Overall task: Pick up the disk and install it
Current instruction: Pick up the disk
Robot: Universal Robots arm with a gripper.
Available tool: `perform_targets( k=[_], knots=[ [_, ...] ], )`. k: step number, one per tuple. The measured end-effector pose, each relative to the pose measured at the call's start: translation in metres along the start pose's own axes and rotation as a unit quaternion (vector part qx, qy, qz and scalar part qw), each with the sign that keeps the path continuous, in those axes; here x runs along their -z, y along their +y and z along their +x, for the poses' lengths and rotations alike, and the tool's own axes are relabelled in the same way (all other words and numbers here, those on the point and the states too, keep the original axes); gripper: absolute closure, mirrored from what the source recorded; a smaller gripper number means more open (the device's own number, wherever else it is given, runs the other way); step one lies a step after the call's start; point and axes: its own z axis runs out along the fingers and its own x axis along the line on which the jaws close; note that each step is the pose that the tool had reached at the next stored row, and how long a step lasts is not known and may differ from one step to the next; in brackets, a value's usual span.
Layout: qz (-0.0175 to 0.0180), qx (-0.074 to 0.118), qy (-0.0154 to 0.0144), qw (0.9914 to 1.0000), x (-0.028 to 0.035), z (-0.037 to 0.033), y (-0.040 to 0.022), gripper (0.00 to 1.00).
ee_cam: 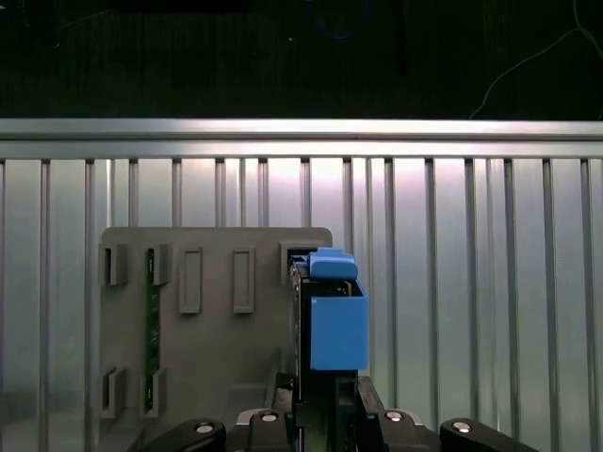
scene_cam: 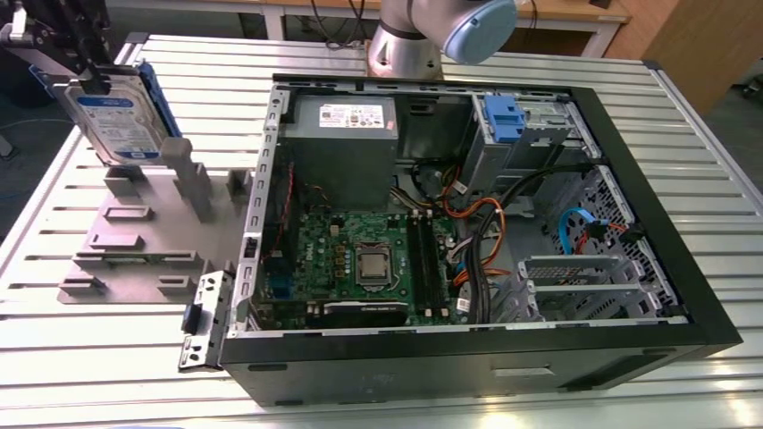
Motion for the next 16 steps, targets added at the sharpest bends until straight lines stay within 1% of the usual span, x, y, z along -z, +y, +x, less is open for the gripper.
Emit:
perform_targets(
  k=[6, 7, 11, 13, 16],
  knots=[
    [-0.0001, 0.000, 0.0002, 1.00000, 0.0001, 0.0000, 0.0000, 0.65],
    [0.0000, 0.000, 0.0004, 1.00000, 0.0149, -0.0010, 0.0003, 0.65],
    [-0.0001, 0.000, 0.0004, 1.00000, 0.0158, -0.0010, 0.0003, 0.65],
    [-0.0001, 0.000, 0.0004, 1.00000, 0.0237, -0.0015, 0.0004, 0.65],
    [-0.0001, 0.000, 0.0004, 1.00000, 0.0241, -0.0015, 0.0004, 0.65]
  ],
)
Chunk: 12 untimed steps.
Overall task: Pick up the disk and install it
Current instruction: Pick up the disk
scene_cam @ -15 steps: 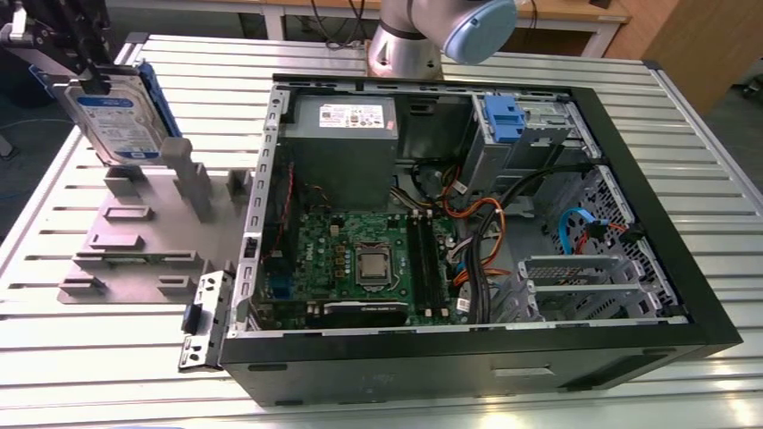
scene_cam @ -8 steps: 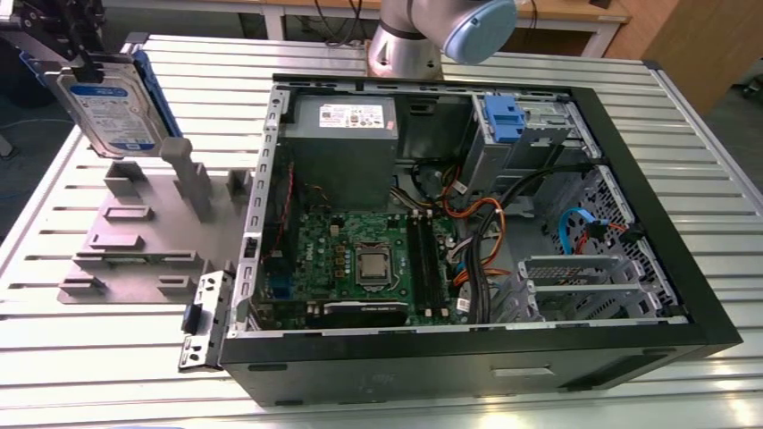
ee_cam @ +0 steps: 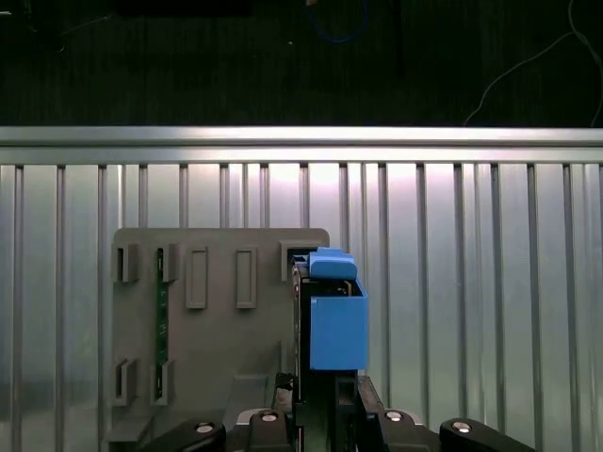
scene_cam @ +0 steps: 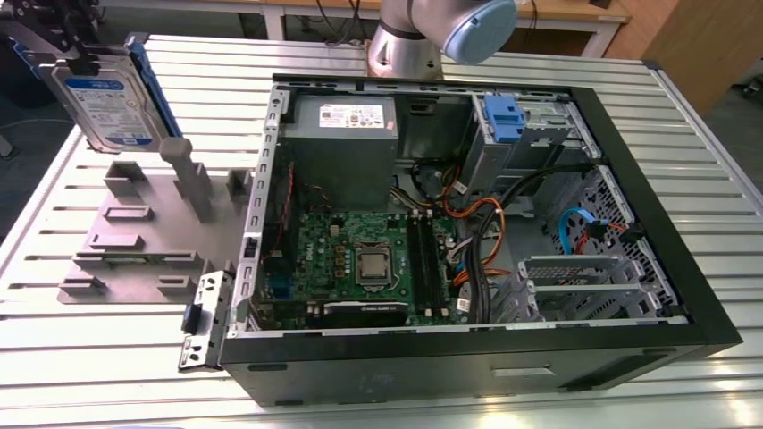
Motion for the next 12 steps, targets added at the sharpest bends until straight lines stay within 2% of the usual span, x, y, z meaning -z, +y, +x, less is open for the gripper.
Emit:
perform_targets(
  k=[8, 9, 12],
  knots=[
    [0.0000, 0.000, 0.0000, 1.00000, 0.0011, -0.0001, 0.0000, 0.65],
    [0.0000, 0.000, 0.0000, 1.00000, 0.0089, -0.0005, 0.0001, 0.65],
    [0.0000, 0.000, 0.0000, 1.00000, 0.0107, -0.0007, 0.0002, 0.65]
  ],
)
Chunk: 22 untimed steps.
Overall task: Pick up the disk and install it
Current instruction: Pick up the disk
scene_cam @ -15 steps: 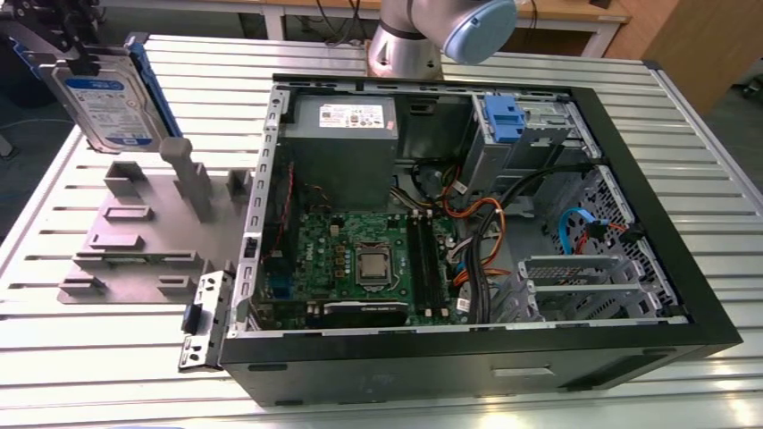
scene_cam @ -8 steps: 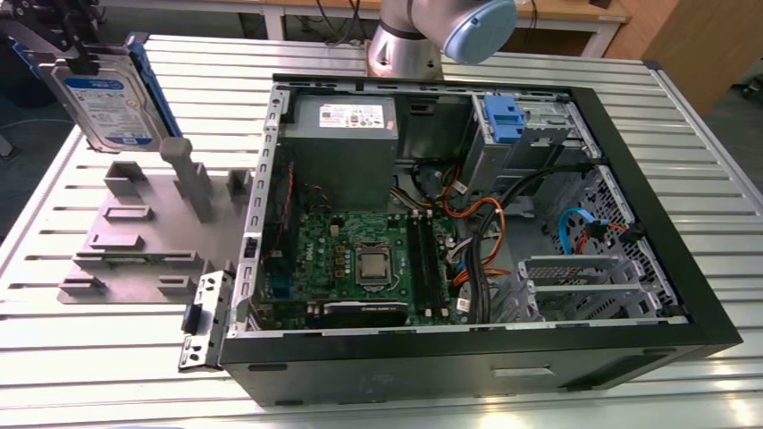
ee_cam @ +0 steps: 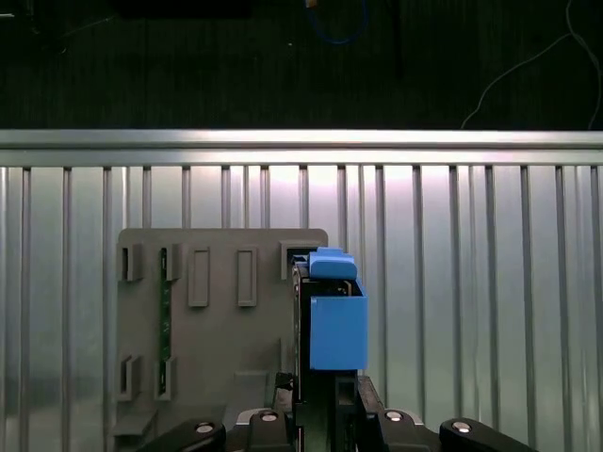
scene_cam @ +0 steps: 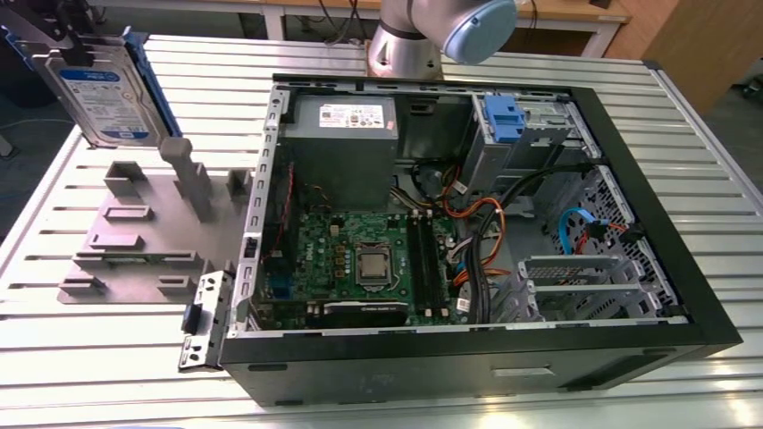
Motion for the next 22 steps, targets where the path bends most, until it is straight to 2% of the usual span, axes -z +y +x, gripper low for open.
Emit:
perform_targets(
  k=[4, 6, 17, 22],
  knots=[
    [0.0000, 0.000, 0.0000, 1.00000, 0.0009, -0.0001, 0.0000, 0.65],
    [0.0000, 0.000, 0.0000, 1.00000, 0.0048, -0.0003, 0.0001, 0.65],
    [0.0000, 0.000, 0.0000, 1.00000, 0.0063, -0.0004, 0.0001, 0.65],
    [-0.0003, 0.000, 0.0001, 1.00000, 0.0138, -0.0009, 0.0002, 0.65]
  ],
)
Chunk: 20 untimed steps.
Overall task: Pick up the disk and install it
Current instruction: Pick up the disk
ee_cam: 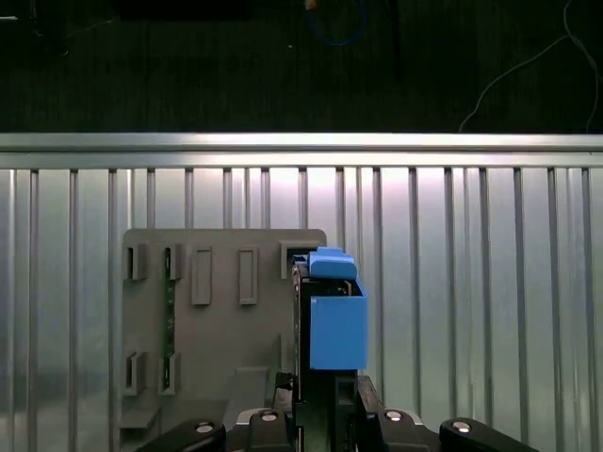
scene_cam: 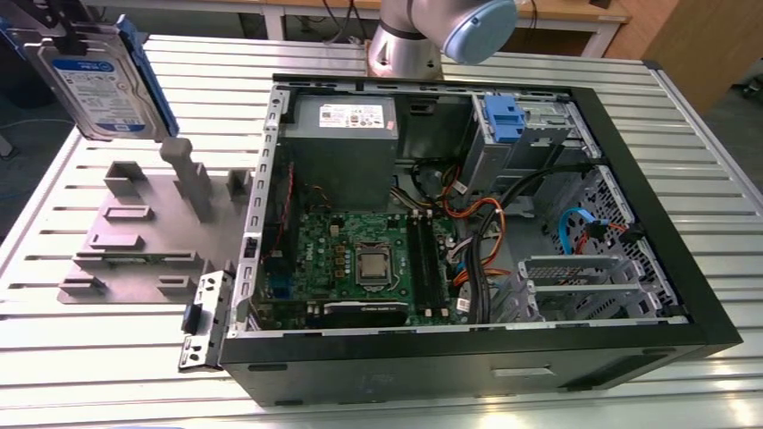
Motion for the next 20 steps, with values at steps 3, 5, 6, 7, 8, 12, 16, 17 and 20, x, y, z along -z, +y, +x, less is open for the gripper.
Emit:
perform_targets(
  k=[3, 5, 6, 7, 8, 12, 16, 17, 20],
  knots=[
    [-0.0001, 0.000, 0.0000, 1.00000, 0.0060, -0.0004, 0.0001, 0.65],
    [-0.0001, 0.000, -0.0001, 1.00000, 0.0103, -0.0006, 0.0002, 0.65],
    [-0.0002, 0.000, -0.0001, 1.00000, 0.0127, -0.0008, 0.0002, 0.65],
    [-0.0002, 0.000, -0.0001, 1.00000, 0.0152, -0.0009, 0.0003, 0.65],
    [-0.0003, 0.000, 0.0000, 1.00000, 0.0178, -0.0011, 0.0003, 0.65],
    [-0.0010, 0.000, 0.0000, 1.00000, 0.0343, -0.0021, 0.0006, 0.65],
    [-0.0020, 0.000, 0.0000, 1.00000, 0.0459, -0.0029, 0.0008, 0.65],
    [-0.0022, 0.000, 0.0000, 1.00000, 0.0484, -0.0030, 0.0009, 0.65],
    [-0.0032, 0.000, 0.0000, 1.00000, 0.0545, -0.0034, 0.0010, 0.65]
  ],
)
